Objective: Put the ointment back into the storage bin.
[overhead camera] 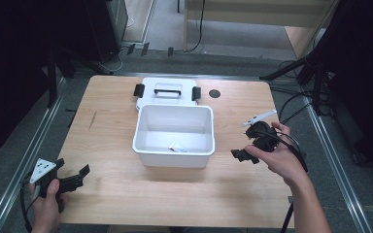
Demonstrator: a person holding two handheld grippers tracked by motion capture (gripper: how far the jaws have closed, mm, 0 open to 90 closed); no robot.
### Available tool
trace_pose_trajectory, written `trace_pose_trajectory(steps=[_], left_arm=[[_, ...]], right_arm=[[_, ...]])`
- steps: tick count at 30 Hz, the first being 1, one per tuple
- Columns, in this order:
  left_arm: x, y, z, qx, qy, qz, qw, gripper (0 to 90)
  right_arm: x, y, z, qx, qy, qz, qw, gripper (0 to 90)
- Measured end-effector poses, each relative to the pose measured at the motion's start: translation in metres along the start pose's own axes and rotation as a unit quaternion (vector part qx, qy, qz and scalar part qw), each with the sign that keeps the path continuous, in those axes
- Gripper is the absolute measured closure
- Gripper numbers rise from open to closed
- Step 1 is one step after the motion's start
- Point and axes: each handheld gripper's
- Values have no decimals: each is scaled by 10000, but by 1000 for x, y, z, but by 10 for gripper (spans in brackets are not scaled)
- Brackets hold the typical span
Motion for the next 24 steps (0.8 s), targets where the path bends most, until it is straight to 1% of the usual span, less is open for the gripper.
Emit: trace_pose_trajectory(steps=[3,4,6,8,9,10,11,15,18,19,24], left_arm=[[0,0,0,7,-1,-12,10000,0],[0,0,0,-2,6,-11,10000,0],[0,0,0,-13,13,0,10000,0],[0,0,0,-18,13,5,10000,0],[0,0,0,-21,9,5,10000,0],[0,0,0,-21,9,5,10000,0],[0,0,0,-14,12,1,10000,0],[0,0,0,-21,9,-8,10000,0],[-1,0,1,-34,19,-2,10000,0],[-1,0,0,-35,12,3,10000,0],[-1,0,0,-16,5,-8,10000,0]], right_arm=[[2,5,12,113,198,-11,9997,0],[2,5,12,113,198,-11,9997,0],[4,8,20,108,303,-16,9995,0],[6,8,26,130,386,34,9992,0],[8,9,34,173,491,19,9986,0],[8,9,34,173,491,19,9986,0],[10,12,40,209,623,67,9978,0],[15,16,54,383,786,133,9961,0],[17,18,61,452,839,148,9953,0],[21,21,68,503,833,155,9951,0],[32,27,86,703,930,238,9929,0]])
Point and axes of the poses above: each handheld gripper's, and its own axes: x roughly forward along the jaws, z roughly out of its underside, y roughly to its right, and after that the axes turned 10 degrees about -y, right-handed
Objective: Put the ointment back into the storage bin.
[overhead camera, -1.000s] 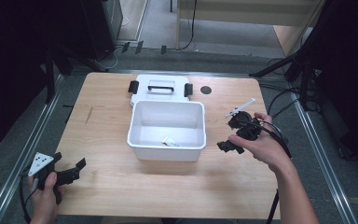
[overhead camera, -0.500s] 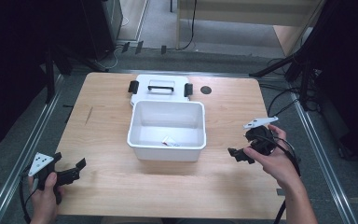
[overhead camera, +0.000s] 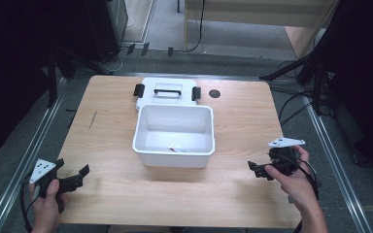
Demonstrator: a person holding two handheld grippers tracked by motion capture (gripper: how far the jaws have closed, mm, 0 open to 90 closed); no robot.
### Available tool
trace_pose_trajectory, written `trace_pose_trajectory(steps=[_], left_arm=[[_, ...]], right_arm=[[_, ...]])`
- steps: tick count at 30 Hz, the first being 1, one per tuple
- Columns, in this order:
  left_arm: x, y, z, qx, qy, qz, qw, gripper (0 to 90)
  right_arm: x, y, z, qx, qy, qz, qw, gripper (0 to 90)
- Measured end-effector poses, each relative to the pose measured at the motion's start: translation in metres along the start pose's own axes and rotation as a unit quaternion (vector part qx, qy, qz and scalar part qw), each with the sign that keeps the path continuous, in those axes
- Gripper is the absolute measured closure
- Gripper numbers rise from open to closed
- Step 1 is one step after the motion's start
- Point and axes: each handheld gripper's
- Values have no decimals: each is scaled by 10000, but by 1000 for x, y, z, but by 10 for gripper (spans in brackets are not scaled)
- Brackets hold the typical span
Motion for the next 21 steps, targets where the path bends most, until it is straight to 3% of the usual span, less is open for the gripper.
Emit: trace_pose_trajectory(steps=[21], left_arm=[[0,0,0,-21,16,-11,10000,0]], right_arm=[[22,31,75,718,311,90,9969,0]])
Point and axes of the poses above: each handheld gripper's, and its own axes: x roughly forward along the jaws, z roughly out of its underside, y roughly to its right, and after that the axes turned 10 degrees about -y, right-handed
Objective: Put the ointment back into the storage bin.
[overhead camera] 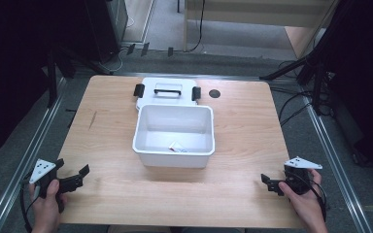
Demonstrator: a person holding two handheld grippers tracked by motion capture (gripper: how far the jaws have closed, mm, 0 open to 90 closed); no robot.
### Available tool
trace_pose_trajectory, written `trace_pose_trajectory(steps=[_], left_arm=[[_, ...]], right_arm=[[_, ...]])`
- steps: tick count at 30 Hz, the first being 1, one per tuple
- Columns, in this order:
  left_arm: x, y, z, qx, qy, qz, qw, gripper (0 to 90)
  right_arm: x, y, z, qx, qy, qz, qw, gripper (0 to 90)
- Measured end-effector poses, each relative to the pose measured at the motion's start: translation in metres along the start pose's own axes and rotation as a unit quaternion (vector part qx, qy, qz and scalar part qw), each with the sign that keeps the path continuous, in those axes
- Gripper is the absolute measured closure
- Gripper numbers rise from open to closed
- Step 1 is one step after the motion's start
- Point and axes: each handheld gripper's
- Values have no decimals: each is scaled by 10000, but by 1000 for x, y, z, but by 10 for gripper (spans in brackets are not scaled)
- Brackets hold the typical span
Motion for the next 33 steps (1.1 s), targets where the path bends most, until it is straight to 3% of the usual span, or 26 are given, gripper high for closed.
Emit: trace_pose_trajectory(steps=[12,21,33], left_arm=[[0,0,0,10,-1,-9,10000,0],[0,0,0,6,-1,-17,10000,0],[0,0,0,0,1,5,10000,0]], right_arm=[[-8,13,20,100,103,115,9998,0],[-12,27,34,332,264,180,9989,0],[-14,34,46,589,525,342,9963,61]])
Point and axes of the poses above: each handheld gripper's, and its own axes: x roughly forward along the jaws, z roughly out of its underside, y roughly to its right, and after that the axes turned 10 degrees about -y, right-handed
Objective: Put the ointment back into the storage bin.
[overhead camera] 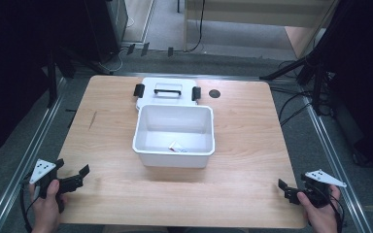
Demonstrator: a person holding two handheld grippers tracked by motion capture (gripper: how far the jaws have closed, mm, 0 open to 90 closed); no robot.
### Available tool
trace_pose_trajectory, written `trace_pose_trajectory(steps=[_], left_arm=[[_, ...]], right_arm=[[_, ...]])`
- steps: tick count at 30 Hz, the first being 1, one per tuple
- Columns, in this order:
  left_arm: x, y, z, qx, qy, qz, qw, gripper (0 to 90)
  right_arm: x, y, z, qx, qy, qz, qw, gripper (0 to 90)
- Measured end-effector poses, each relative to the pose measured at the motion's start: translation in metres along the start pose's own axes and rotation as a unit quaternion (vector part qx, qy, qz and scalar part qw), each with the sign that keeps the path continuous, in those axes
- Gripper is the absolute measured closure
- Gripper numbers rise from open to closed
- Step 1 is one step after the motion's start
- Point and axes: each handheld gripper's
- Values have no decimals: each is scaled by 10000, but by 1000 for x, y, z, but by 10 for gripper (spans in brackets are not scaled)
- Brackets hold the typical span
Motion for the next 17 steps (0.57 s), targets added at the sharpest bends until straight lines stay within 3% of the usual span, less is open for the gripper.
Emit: trace_pose_trajectory(steps=[7,17], left_arm=[[0,0,0,-3,-8,27,10000,0],[1,2,0,40,-36,-56,10000,0]], right_arm=[[-4,3,6,254,296,5,9992,73],[-9,1,10,253,368,-29,9990,83]])
Point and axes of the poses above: each handheld gripper's, and its own axes: x roughly forward along the jaws, z roughly out of its underside, y roughly to its right, and after that the axes turned 10 degrees about -y, right-handed
